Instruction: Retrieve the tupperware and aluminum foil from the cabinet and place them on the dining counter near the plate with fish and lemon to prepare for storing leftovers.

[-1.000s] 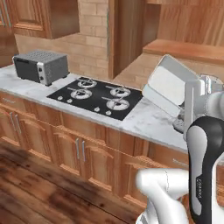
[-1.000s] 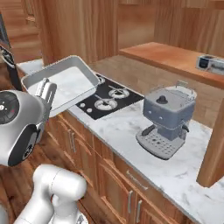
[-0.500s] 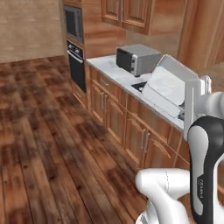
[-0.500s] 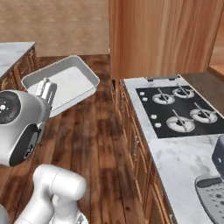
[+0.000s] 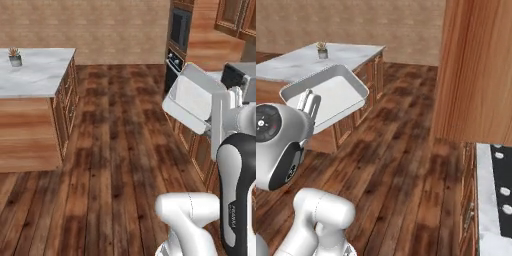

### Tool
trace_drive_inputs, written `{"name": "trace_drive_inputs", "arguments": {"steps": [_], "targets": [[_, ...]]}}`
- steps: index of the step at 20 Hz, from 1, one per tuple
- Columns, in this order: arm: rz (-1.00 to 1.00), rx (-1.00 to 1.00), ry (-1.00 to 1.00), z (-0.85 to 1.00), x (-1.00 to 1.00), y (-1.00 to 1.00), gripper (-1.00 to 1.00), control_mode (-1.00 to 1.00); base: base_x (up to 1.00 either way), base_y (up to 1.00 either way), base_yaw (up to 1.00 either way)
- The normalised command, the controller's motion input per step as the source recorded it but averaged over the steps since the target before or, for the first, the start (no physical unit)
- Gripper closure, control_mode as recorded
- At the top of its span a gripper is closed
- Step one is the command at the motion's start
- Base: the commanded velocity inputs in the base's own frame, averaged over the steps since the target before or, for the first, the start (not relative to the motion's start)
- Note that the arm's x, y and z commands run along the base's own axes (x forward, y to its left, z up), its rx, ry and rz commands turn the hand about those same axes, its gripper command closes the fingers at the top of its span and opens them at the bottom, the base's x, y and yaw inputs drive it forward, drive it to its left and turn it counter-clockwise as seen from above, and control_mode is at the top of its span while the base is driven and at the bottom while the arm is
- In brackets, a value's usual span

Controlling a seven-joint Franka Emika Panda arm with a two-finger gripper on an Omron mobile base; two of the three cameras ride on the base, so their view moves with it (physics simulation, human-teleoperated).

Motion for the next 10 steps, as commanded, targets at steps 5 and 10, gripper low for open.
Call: {"name": "trace_drive_inputs", "arguments": {"steps": [5, 10], "targets": [[0.00, 0.00, 0.00, 0.00, 0.00, 0.00, 1.00, 1.00, 0.74, 0.34, 0.62], [0.00, 0.00, 0.00, 0.00, 0.00, 0.00, 1.00, 1.00, 0.36, 0.01, 0.83]]}}
